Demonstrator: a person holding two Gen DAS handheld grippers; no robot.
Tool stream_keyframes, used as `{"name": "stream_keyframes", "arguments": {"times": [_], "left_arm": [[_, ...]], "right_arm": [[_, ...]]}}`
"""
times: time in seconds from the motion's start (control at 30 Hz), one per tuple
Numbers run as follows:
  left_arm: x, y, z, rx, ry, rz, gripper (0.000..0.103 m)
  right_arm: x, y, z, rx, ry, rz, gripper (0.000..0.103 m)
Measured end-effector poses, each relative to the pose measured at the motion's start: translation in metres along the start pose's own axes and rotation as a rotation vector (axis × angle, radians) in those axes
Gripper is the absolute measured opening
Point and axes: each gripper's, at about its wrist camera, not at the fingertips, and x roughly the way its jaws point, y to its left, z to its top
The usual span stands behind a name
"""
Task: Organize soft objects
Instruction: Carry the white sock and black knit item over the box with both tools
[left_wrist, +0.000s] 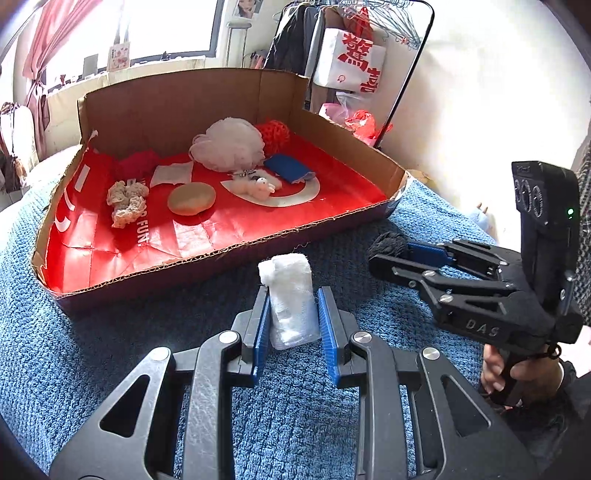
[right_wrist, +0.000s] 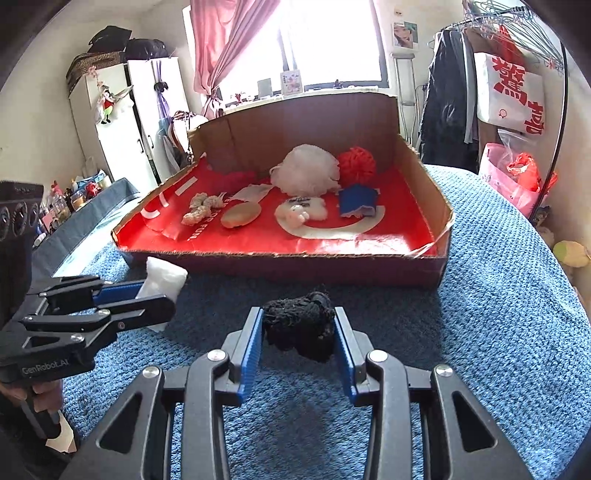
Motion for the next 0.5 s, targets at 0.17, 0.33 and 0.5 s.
{"name": "stream_keyframes", "arguments": {"times": [0.17,0.33,0.5], "left_arm": [[-0.004,-0.002,-0.004,-0.007,-0.006,-0.010,0.024],[-0.005,-0.004,-0.005,-0.009,-0.009,-0.017,0.024],[-0.008,-0.005,-0.004,-0.006,-0.021,-0.023,0.024]], "right_arm": [[0.004,0.009,-0.006,-0.011,0.012,0.009,0.039],[0.003,0.014,-0.009,-0.029,0.015,0.012,0.040],[0.003,0.012,-0.011,-0.020,0.011,0.007,0.040]]}}
